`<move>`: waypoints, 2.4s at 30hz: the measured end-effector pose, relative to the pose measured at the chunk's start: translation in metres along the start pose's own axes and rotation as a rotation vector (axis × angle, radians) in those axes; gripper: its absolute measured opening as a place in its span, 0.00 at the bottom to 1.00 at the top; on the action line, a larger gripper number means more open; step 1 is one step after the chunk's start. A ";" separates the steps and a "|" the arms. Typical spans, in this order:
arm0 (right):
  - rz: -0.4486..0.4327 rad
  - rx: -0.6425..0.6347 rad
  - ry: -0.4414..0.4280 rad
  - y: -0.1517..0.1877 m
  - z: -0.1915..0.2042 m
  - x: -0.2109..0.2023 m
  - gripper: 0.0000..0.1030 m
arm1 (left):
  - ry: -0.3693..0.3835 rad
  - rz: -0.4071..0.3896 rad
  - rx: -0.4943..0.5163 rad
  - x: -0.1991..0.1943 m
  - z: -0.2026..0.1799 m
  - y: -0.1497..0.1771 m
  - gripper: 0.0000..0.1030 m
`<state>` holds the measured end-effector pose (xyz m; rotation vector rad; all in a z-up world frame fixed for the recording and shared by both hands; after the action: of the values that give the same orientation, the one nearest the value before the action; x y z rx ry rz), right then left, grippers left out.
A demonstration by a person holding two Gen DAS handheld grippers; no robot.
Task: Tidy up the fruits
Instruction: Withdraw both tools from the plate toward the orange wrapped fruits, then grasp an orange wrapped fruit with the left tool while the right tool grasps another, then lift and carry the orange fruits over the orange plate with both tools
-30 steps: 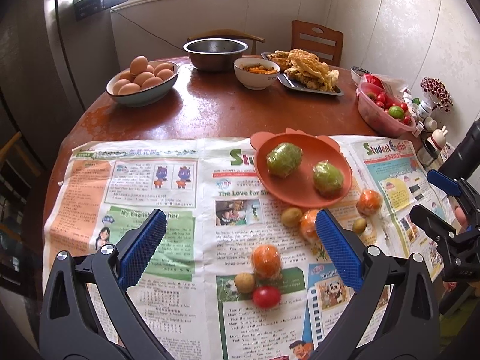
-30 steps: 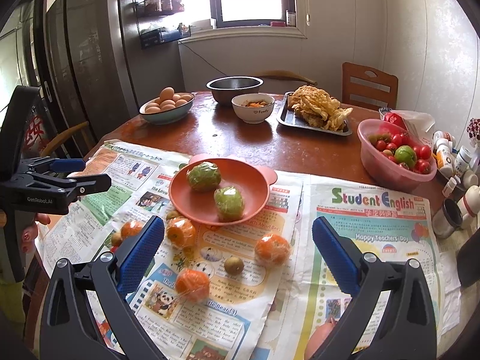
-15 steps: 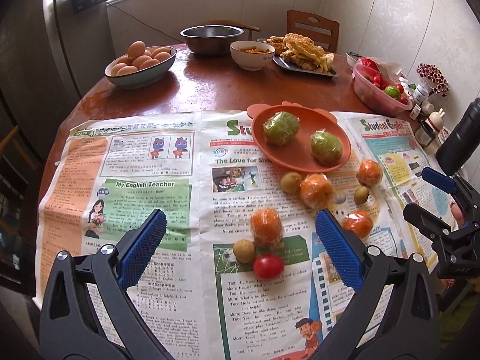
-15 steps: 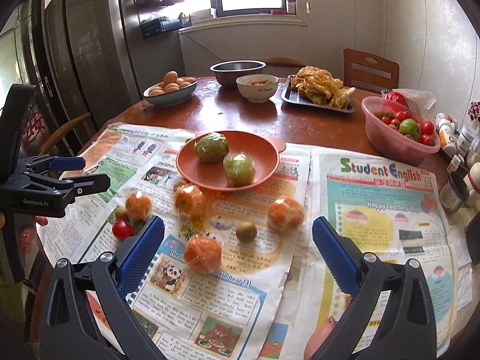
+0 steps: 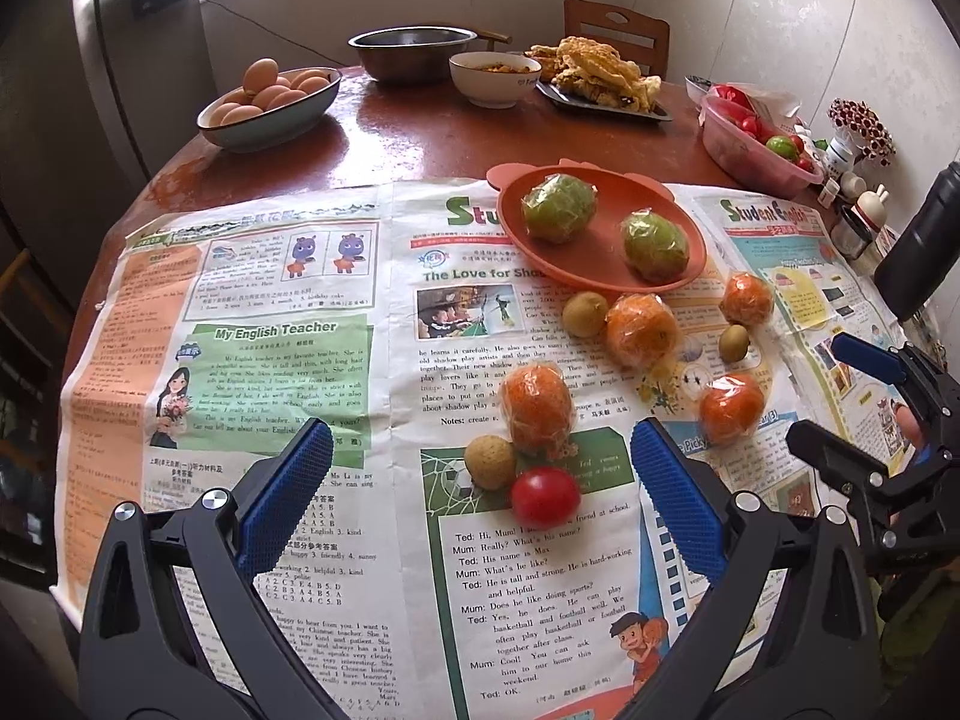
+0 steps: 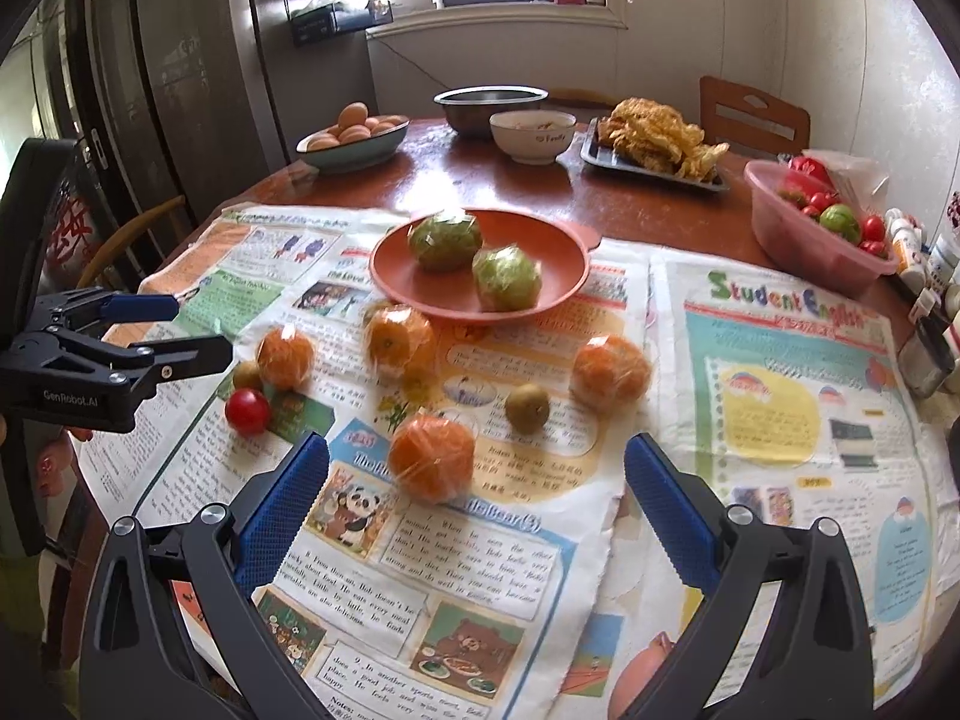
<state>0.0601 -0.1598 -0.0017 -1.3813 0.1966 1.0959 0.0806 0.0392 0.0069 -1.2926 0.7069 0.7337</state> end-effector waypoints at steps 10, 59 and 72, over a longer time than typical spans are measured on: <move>0.051 0.017 -0.017 0.013 0.002 0.027 0.95 | 0.031 0.029 0.043 0.021 -0.009 -0.002 0.91; 0.053 0.017 -0.096 0.005 -0.008 0.034 0.36 | 0.102 0.084 0.132 0.048 -0.037 -0.015 0.29; 0.020 0.035 -0.079 -0.002 -0.023 0.022 0.36 | 0.100 0.082 0.117 0.048 -0.035 -0.020 0.26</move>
<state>0.0836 -0.1674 -0.0215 -1.3050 0.1715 1.1567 0.1237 0.0059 -0.0250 -1.2049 0.8757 0.6867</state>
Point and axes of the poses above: each gripper's, at about its wrist camera, not at the fingertips, and x roughly the way its jaws point, z to its left, y to its underside, the point moved 1 cm from there along x, roughly the way its jaws point, and after that the axes turned 14 degrees about -y, right-handed, at the moved point
